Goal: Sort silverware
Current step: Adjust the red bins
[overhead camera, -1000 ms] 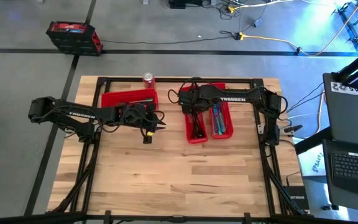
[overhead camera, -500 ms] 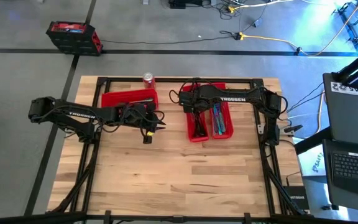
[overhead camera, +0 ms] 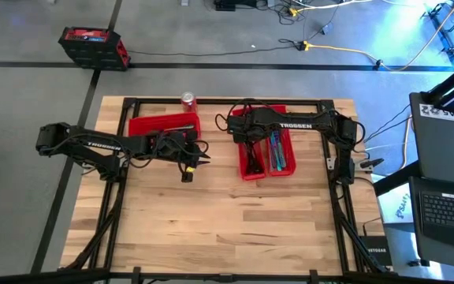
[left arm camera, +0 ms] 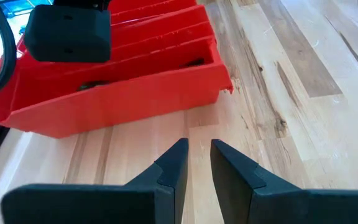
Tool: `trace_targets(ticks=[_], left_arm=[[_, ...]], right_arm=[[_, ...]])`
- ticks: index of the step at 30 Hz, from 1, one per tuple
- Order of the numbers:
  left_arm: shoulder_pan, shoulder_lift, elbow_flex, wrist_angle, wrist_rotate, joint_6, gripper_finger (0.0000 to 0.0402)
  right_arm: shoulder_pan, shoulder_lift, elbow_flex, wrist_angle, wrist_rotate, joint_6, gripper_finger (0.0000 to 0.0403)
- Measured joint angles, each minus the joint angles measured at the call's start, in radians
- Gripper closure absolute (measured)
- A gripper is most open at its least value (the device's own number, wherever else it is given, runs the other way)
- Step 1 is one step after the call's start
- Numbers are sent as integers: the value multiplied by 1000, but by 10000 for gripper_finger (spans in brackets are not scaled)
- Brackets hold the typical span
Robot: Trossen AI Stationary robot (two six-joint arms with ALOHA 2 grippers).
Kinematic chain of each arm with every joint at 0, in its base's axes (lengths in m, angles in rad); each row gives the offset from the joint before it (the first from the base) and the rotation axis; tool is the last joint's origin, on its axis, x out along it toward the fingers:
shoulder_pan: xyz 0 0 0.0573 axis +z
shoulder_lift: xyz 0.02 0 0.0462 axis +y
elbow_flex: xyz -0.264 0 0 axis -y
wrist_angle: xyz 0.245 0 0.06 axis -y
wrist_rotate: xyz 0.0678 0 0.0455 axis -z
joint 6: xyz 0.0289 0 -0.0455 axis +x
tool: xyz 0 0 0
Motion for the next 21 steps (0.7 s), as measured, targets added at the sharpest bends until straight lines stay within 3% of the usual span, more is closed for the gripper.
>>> trace_targets(ticks=[6,21], left_arm=[[0,0,0,0,0,0,346],[0,0,0,0,0,0,346]], right_arm=[[0,11,0,-8,15,-2,327],[1,17,21,2,28,-8,322]])
